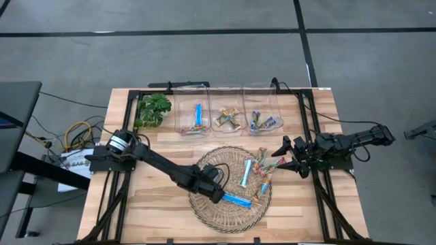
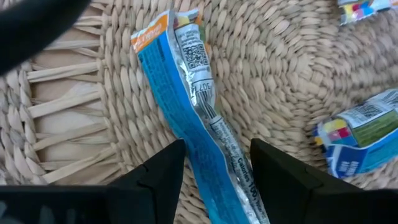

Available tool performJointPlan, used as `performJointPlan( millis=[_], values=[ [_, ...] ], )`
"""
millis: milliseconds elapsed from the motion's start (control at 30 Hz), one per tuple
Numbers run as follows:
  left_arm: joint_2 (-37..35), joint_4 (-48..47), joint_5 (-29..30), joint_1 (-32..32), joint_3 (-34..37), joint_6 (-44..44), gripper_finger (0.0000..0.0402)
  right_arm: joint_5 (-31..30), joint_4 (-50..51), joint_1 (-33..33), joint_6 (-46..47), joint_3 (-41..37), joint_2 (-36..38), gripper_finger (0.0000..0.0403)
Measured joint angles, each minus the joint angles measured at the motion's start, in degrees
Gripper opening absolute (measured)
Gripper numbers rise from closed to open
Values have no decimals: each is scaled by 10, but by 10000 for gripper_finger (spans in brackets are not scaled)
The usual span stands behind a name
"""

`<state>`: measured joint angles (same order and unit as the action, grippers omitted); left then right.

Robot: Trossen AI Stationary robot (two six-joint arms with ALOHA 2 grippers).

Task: Pick and place Granola Bars by type
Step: Put the yellow granola bar into the middle transparent bin

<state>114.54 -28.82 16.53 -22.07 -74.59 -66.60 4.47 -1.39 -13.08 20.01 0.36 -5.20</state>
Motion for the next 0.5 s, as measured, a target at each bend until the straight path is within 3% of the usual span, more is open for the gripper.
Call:
performJointPlan(
  millis=[233,500],
  values=[
    [0,3,3,1,0,11,167,0,0,0,0,0,0,271],
    [0,5,7,1,0,47,104,0,1,0,0,0,0,271]
  ],
)
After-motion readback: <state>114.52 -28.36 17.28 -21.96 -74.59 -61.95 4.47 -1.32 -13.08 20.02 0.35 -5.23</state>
